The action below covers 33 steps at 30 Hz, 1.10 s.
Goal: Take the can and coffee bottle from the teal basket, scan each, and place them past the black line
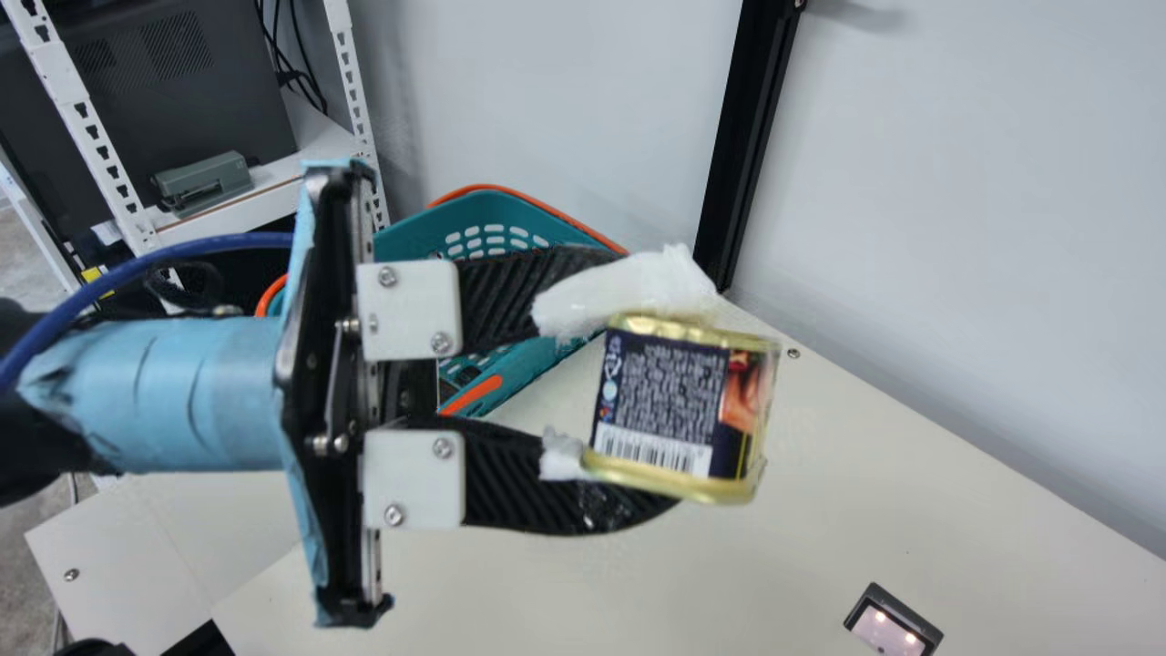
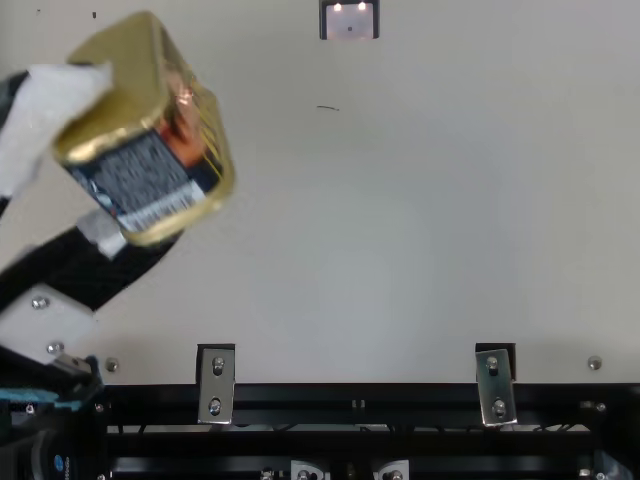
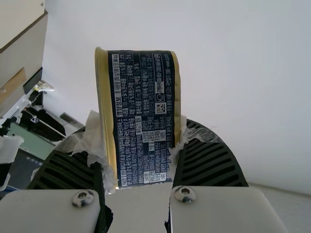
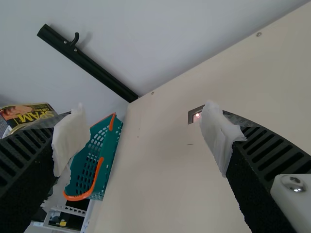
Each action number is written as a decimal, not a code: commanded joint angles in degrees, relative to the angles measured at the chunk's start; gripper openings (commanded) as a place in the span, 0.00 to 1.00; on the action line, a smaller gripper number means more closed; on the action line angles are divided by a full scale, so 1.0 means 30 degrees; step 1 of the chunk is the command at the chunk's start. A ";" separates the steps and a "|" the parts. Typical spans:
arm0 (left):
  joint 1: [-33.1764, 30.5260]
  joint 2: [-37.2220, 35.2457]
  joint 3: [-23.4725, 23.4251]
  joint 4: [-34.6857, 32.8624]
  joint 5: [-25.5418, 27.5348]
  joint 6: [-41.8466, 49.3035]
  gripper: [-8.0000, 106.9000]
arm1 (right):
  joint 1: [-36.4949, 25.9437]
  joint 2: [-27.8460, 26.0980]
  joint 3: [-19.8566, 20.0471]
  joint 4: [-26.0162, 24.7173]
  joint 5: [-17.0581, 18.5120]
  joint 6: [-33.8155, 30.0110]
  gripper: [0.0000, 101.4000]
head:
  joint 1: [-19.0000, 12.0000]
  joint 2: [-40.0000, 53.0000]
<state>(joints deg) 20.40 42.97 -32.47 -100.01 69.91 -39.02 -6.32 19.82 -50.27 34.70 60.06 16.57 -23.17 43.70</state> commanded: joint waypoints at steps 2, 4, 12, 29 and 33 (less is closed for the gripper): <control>0.0000 0.0000 0.0000 0.0000 -0.0024 0.0000 0.16 | 0.0000 0.0000 0.0000 0.0000 0.0000 0.0000 1.00 | -0.0611 0.0390; 0.0000 0.0000 0.0000 0.0000 -0.0024 0.0000 0.16 | 0.0000 0.0000 0.0000 0.0000 0.0000 0.0000 1.00 | -0.0611 0.0390; 0.0000 0.0000 0.0000 -0.0027 -0.0014 0.0000 0.16 | 0.0000 0.0000 0.0000 0.0000 0.0000 0.0000 1.00 | -0.0611 0.0390; 0.1365 0.1495 -0.1589 0.0010 -0.3718 0.7116 0.16 | 0.0000 0.0000 0.0000 0.0000 0.0000 0.0000 1.00 | -0.0611 0.0390; 0.0771 0.1903 -0.2753 0.0010 -0.6384 1.1841 0.16 | 0.0000 0.0000 0.0000 0.0000 0.0000 0.0000 1.00 | -0.0611 0.0390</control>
<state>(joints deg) 23.63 48.61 -39.29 -100.01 55.78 -16.37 -6.32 19.82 -50.27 34.70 60.06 16.57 -23.17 43.70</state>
